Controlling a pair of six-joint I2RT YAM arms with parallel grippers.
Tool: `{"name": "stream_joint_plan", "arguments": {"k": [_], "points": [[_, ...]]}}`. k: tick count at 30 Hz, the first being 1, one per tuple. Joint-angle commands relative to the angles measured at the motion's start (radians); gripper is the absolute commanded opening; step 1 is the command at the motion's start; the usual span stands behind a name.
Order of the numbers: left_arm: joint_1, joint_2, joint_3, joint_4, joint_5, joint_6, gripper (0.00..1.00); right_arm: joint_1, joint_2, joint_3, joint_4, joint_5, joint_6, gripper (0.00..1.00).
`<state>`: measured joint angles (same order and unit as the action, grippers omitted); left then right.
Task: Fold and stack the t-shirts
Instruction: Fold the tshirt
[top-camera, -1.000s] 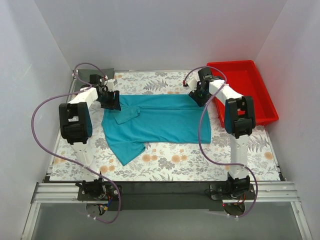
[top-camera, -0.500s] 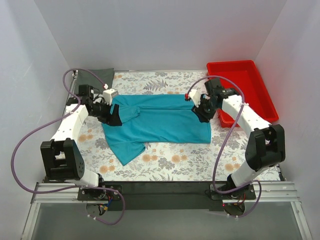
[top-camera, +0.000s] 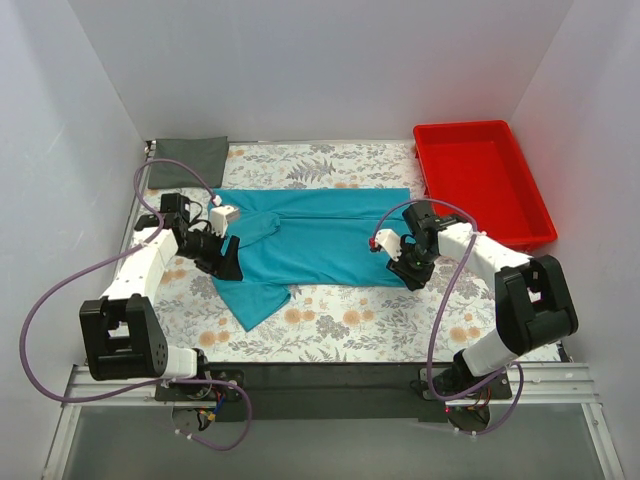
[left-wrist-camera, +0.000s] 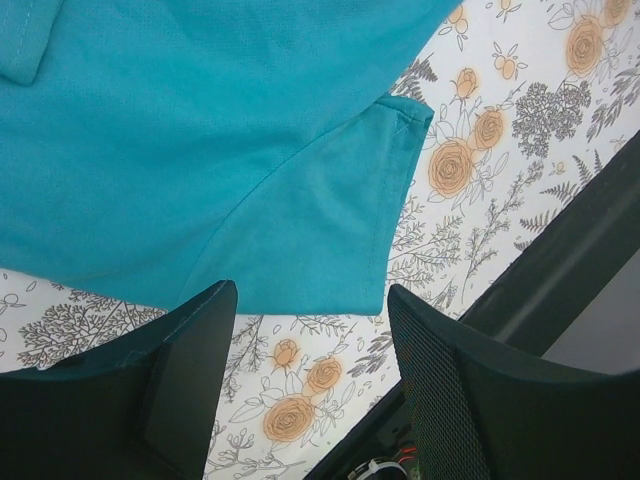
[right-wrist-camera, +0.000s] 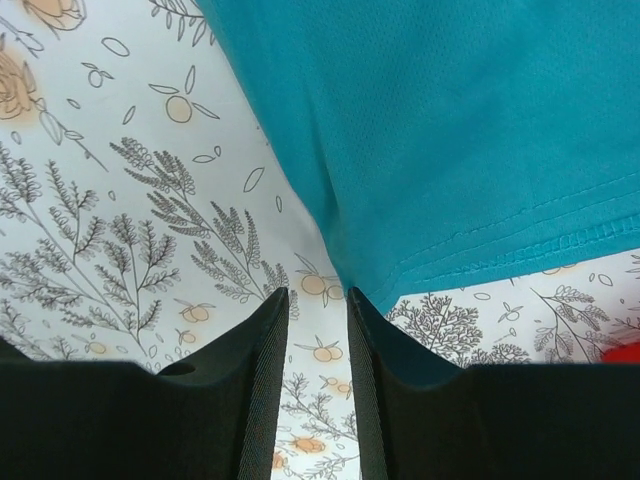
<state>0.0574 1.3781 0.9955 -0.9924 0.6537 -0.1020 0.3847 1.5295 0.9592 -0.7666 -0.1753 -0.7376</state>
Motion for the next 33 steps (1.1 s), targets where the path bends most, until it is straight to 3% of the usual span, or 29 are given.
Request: {"name": "stream_joint_plan", "arguments": {"k": [1, 6, 11, 22, 33], "points": [[0.002, -0.047, -0.006, -0.003, -0.022, 0.035, 0.61, 0.006, 0.000, -0.034, 0.092, 0.026, -0.013, 0.37], [0.005, -0.050, -0.018, -0.008, -0.034, 0.045, 0.61, 0.005, 0.026, -0.076, 0.138, 0.049, -0.023, 0.39], [0.002, -0.086, -0.083, -0.009, -0.051, 0.171, 0.60, 0.008, 0.021, -0.132, 0.174, 0.054, -0.025, 0.36], [-0.044, -0.093, -0.195, 0.125, -0.206, 0.308, 0.53, 0.008, 0.049, -0.117, 0.185, 0.082, -0.019, 0.03], [-0.223, -0.114, -0.316, 0.245, -0.302, 0.266, 0.48, 0.006, 0.058, -0.082, 0.170, 0.073, -0.019, 0.01]]}}
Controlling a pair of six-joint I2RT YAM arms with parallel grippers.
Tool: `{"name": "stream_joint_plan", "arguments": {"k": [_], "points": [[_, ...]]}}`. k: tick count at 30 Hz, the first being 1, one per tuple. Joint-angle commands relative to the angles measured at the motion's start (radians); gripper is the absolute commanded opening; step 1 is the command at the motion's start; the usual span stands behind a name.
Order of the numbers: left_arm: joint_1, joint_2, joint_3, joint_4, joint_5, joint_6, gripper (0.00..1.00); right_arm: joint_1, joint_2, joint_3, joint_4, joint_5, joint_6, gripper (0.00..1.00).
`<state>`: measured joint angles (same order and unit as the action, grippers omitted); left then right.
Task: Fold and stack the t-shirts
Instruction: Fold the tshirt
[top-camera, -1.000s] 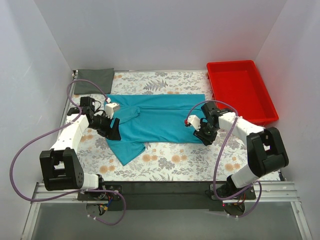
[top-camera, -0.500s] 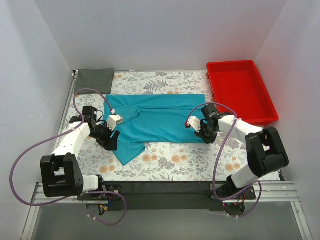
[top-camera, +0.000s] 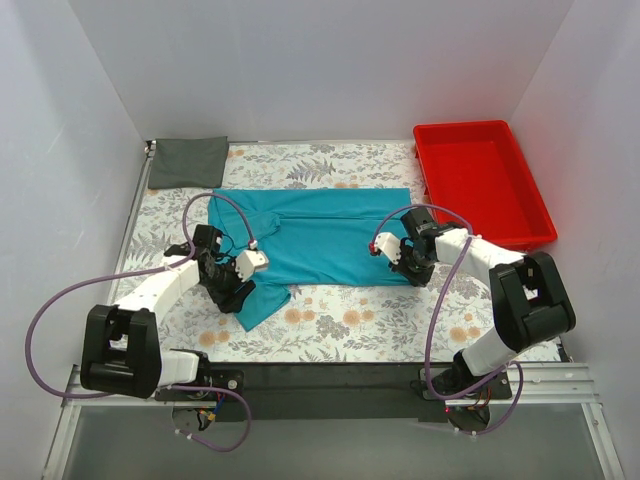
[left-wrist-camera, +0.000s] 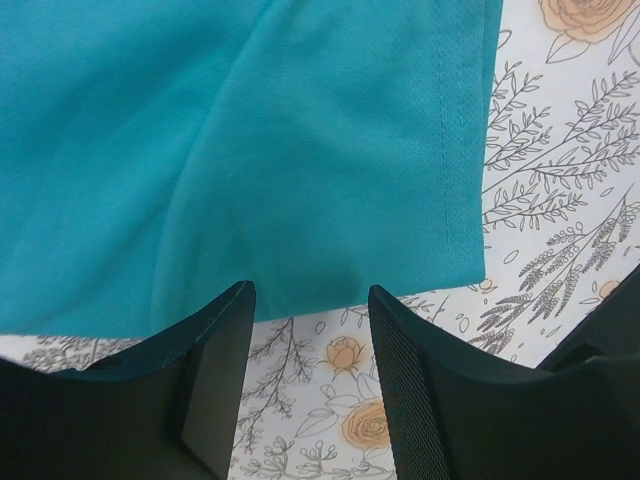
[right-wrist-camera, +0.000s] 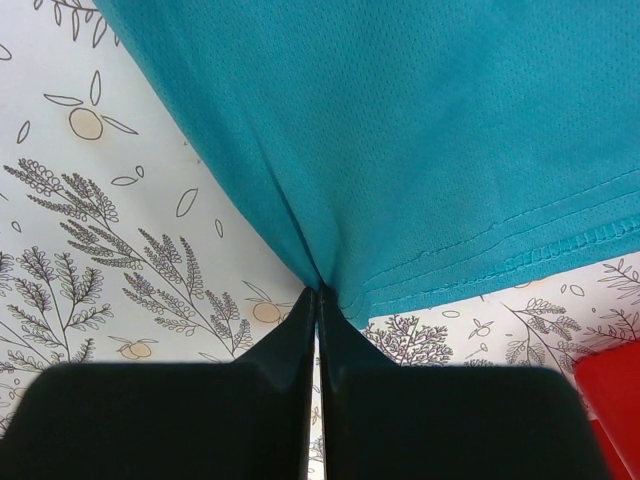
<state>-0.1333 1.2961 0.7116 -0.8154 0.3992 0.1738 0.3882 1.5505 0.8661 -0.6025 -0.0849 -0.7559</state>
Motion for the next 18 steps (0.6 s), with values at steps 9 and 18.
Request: {"name": "stream_joint_plan", "arguments": {"k": [9, 18], "points": [[-0.064, 0.017, -0.119, 0.142, -0.141, -0.022, 0.23, 0.003, 0.040, 0.031, -0.008, -0.024, -0.003, 0.01], [-0.078, -0.043, -0.067, -0.071, -0.114, -0.036, 0.00, 0.006, -0.003, 0.042, -0.045, -0.058, 0.007, 0.01]]}}
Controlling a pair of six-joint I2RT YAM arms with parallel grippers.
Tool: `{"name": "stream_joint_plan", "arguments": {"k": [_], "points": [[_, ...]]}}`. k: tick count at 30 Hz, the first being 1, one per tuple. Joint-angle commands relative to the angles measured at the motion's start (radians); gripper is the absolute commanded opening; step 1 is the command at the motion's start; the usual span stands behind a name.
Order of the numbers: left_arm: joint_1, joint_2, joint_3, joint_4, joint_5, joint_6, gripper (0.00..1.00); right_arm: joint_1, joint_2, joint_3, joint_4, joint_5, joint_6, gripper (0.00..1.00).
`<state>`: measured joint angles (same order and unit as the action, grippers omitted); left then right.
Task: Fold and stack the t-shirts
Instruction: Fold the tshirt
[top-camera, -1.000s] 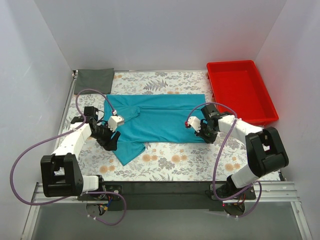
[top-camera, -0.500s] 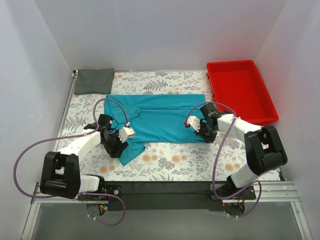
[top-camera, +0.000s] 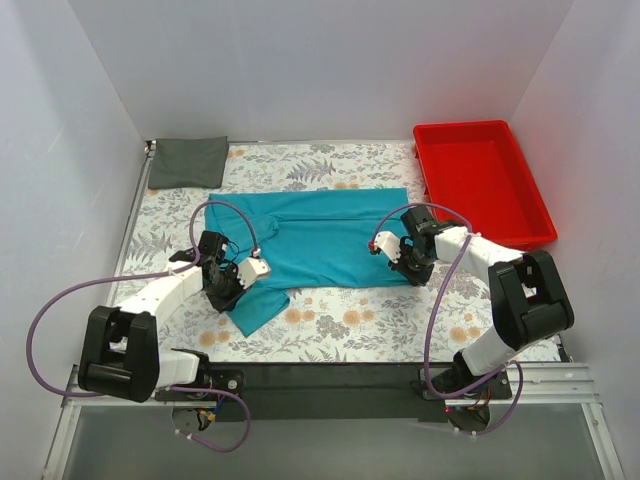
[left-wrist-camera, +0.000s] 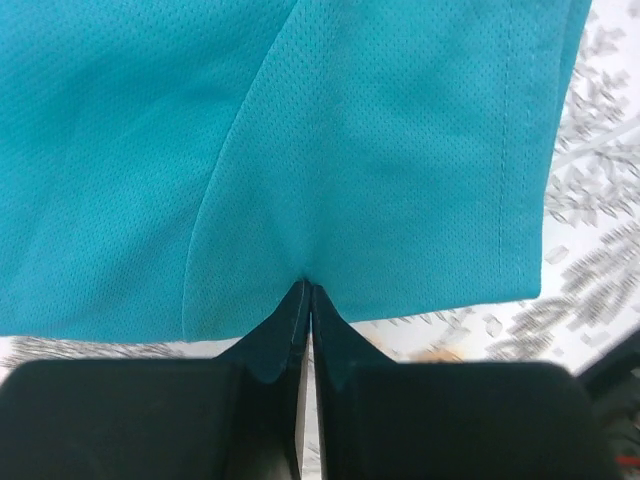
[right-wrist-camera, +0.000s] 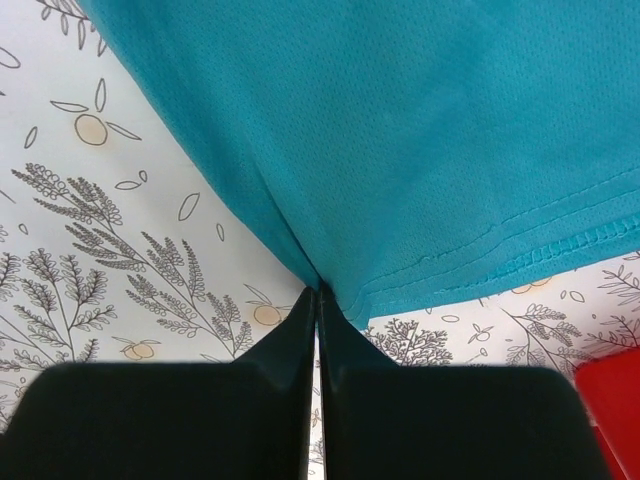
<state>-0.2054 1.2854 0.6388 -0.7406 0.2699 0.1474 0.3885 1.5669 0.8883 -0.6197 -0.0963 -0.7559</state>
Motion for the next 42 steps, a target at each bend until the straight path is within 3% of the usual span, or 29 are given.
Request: {"name": "stream_joint_plan", "arguments": {"k": [1, 15, 32, 42], "points": [[-0.006, -0.041, 0.010, -0.163, 0.022, -0.008, 0.00, 0.009, -0.028, 0.017, -0.038, -0.049, 0.007, 0.01], [0.004, -0.167, 0.217, -0.393, 0.040, -0.014, 0.00, 0.015, -0.238, 0.003, -0.150, -0.074, -0.008, 0.01], [0.193, 0.152, 0.542, -0.312, 0.084, 0.067, 0.00, -0.030, -0.033, 0.242, -0.169, -0.043, -0.098, 0.01], [0.198, 0.429, 0.774, -0.272, 0.103, 0.050, 0.00, -0.071, 0.134, 0.400, -0.169, -0.028, -0.146, 0.01]]}}
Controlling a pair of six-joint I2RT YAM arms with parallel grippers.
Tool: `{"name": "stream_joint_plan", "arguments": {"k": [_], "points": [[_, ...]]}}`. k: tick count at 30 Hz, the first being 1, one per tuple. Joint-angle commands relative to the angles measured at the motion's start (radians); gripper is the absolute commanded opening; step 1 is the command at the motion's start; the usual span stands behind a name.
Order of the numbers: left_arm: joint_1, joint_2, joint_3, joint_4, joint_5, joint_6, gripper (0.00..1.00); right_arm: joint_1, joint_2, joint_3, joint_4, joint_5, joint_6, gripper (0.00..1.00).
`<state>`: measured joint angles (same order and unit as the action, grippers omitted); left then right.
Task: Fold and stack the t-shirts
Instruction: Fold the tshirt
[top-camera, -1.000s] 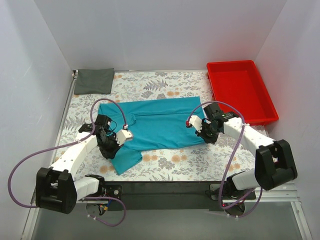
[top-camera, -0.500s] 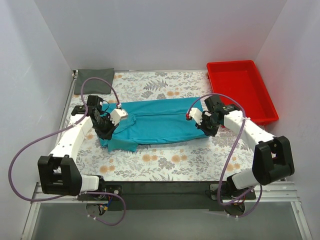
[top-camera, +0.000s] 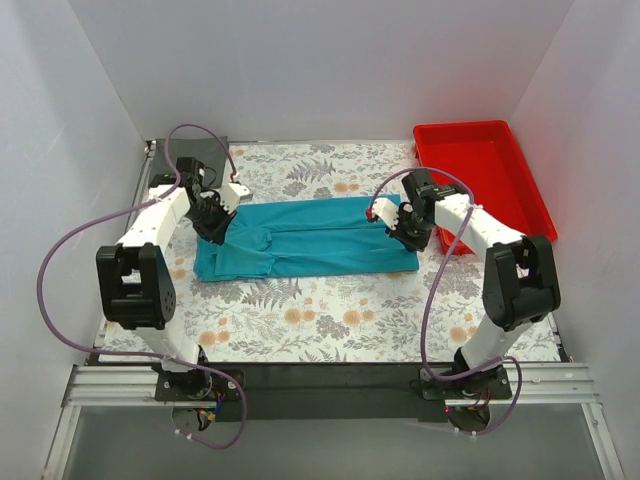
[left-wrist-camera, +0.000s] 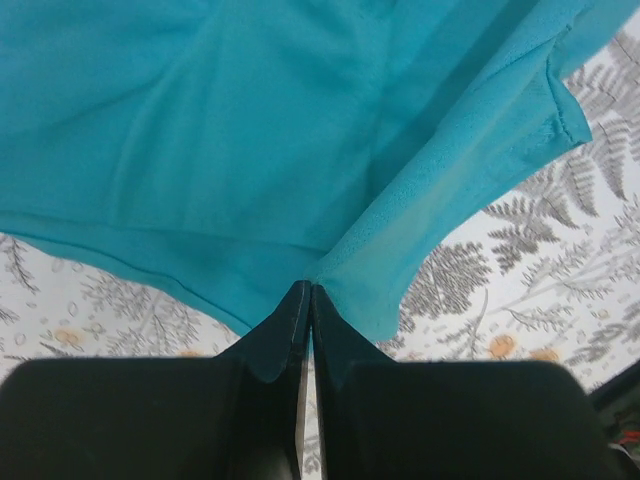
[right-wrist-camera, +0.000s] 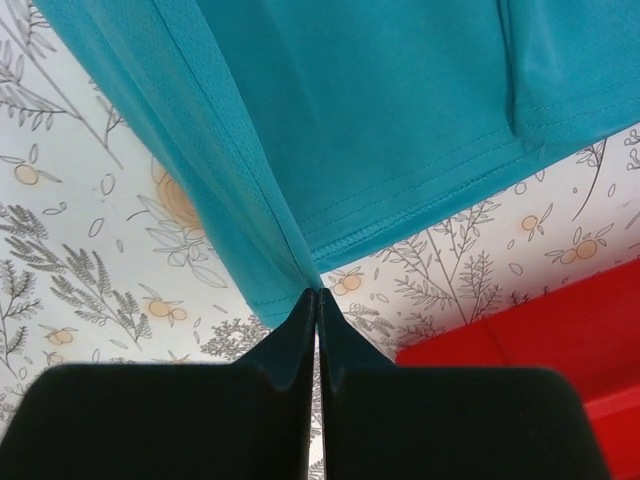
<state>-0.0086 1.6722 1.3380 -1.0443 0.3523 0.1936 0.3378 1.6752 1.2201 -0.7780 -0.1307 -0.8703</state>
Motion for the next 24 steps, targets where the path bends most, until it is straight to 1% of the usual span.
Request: {"name": "stream_joint_plan", "arguments": {"k": [1, 7, 13, 17, 24], "points": [[0.001, 0.053, 0.084, 0.035, 0.019, 0.003, 0.00, -0.025, 0.043, 0.078, -0.010, 0.005, -0.035, 0.01], [0.001, 0.155, 0.174, 0.043, 0.017, 0.003, 0.00, -0.031, 0.109, 0.131, -0.010, 0.000, -0.036, 0.01], [-0.001, 0.222, 0.253, 0.029, 0.025, 0.012, 0.00, -0.033, 0.142, 0.147, -0.007, -0.004, -0.035, 0.01], [-0.001, 0.259, 0.276, 0.027, 0.019, 0.017, 0.00, -0.036, 0.161, 0.163, -0.006, -0.004, -0.035, 0.01], [-0.001, 0.273, 0.279, 0.046, 0.014, 0.014, 0.00, -0.040, 0.195, 0.197, -0.004, -0.001, -0.032, 0.01]]}}
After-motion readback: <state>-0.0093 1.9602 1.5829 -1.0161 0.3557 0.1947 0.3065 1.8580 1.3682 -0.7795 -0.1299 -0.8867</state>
